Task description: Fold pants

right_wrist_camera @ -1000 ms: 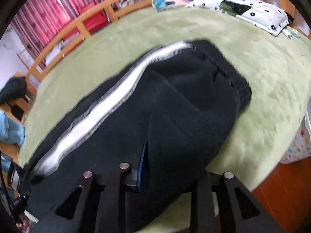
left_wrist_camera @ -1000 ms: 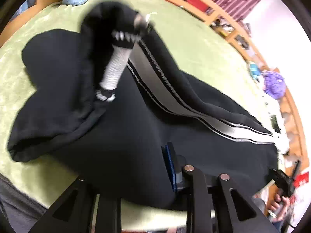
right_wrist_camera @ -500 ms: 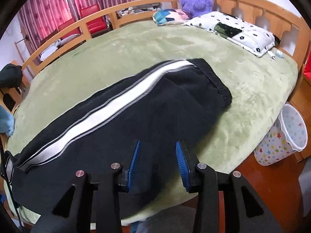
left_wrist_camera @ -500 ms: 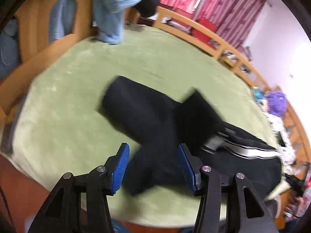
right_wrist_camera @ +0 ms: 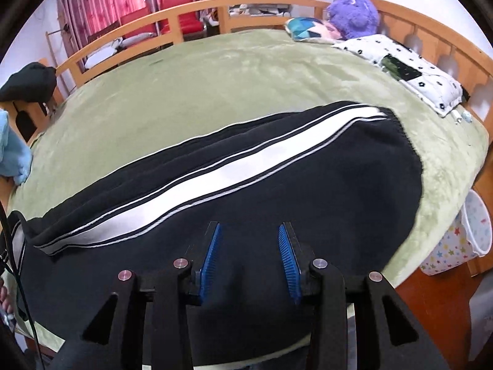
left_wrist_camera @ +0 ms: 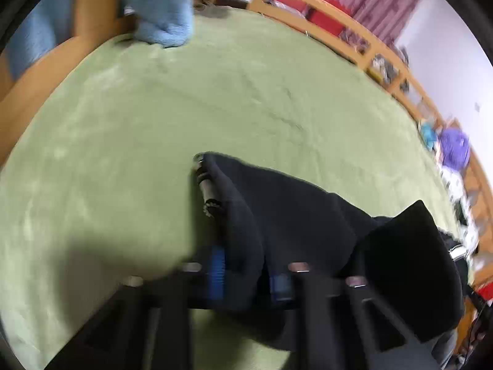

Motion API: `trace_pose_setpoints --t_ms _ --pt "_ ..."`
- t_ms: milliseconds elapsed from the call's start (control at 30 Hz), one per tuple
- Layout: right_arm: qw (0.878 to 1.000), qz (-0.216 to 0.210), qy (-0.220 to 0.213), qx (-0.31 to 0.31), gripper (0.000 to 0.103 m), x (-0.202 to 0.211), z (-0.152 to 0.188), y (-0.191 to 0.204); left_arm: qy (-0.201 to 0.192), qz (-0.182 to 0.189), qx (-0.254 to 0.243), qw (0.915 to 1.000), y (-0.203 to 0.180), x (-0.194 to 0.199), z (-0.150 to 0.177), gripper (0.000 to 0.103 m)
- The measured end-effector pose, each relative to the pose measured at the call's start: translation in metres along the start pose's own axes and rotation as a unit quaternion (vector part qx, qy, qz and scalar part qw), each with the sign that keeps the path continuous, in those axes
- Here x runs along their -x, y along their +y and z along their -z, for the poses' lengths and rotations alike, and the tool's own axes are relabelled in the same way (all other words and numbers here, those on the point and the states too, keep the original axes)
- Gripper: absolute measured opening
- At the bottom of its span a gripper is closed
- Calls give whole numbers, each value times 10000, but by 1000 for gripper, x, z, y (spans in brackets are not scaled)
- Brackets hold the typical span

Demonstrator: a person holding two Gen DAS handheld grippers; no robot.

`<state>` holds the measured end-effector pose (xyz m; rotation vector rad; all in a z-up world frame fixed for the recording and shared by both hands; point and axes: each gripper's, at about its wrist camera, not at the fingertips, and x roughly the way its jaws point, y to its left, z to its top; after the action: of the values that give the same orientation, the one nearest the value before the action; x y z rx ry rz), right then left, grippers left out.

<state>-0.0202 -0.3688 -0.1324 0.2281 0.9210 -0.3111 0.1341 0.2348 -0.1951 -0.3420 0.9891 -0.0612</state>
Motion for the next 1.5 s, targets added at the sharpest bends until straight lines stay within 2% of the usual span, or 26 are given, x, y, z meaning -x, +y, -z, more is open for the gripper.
trace_pose_setpoints --t_ms 33,67,100,133,167,200,233,267,333,400,567,667,800,900,933,1000,1033,1067,1133,1167,1200,1233,1267,1333,1367,1500 --pt "10000 -10 14 9 38 -2 1 4 -116 239 33 9996 -6 9 -5 15" --pt "10000 -21 15 18 38 -3 1 6 -186 702 198 9972 -10 20 -12 14" --pt "10000 -38 14 31 38 -4 2 9 -220 1184 444 9917 -13 33 -19 14" --pt "10000 -47 13 44 38 -3 3 11 -270 1501 620 9863 -14 42 -25 14" --pt "10000 -57 8 61 38 -4 3 12 -352 1765 762 9807 -15 53 -30 14" --pt "10000 -64 -2 67 38 -3 3 12 -441 1823 886 9783 -16 60 -33 16" --pt "10000 -76 -9 64 38 -3 4 12 -531 1729 965 9788 -16 64 -34 23" --pt "9999 -115 -19 37 38 -3 4 10 -676 1517 1002 9810 -15 68 -32 44" --pt "9999 -171 -2 -9 38 -4 5 7 -868 1084 1063 9846 -6 69 -25 79" --pt "9997 -244 82 -43 38 -8 9 3 -884 917 1165 9850 6 66 -15 79" --pt "9993 -299 228 -80 38 -16 19 -1 -594 20 1277 9900 31 59 18 78" --pt "9989 -334 309 -117 39 -22 22 -4 -421 -218 1363 9895 39 55 40 78" --pt "9981 -396 424 -219 39 -32 23 -4 -396 -207 1215 9916 44 39 58 77" --pt "9976 -429 483 -233 39 -36 27 0 -400 195 1158 9923 45 22 57 61" --pt "9976 -425 497 -225 39 -38 26 -1 -374 322 1146 9922 43 18 53 50" --pt "9975 -397 548 -219 38 -40 27 3 -327 220 1015 9941 34 15 42 28" --pt "9973 -403 567 -238 39 -41 27 4 -247 356 953 9945 29 17 36 15" --pt "9971 -423 573 -266 38 -41 27 4 -191 684 1029 9921 25 23 31 14" --pt "9969 -453 565 -305 39 -40 27 5 -326 1470 1217 9811 15 40 24 14" --pt "9969 -472 549 -306 39 -39 26 6 -411 1801 1107 9765 7 49 23 15" --pt "9971 -476 528 -287 39 -39 26 7 -482 1953 916 9753 -3 57 24 15" --pt "9972 -471 517 -272 39 -39 26 7 -538 1967 797 9757 -9 60 25 21" --pt "9973 -463 514 -254 39 -39 26 8 -608 1924 744 9766 -13 60 29 38" --pt "9971 -486 530 -252 39 -40 27 8 -541 1772 844 9790 -15 49 38 49" --pt "9969 -499 552 -258 39 -41 28 7 -435 1717 889 9802 -16 40 42 48" --pt "9963 -534 610 -282 39 -43 30 7 -126 1893 739 9791 -39 15 62 47"
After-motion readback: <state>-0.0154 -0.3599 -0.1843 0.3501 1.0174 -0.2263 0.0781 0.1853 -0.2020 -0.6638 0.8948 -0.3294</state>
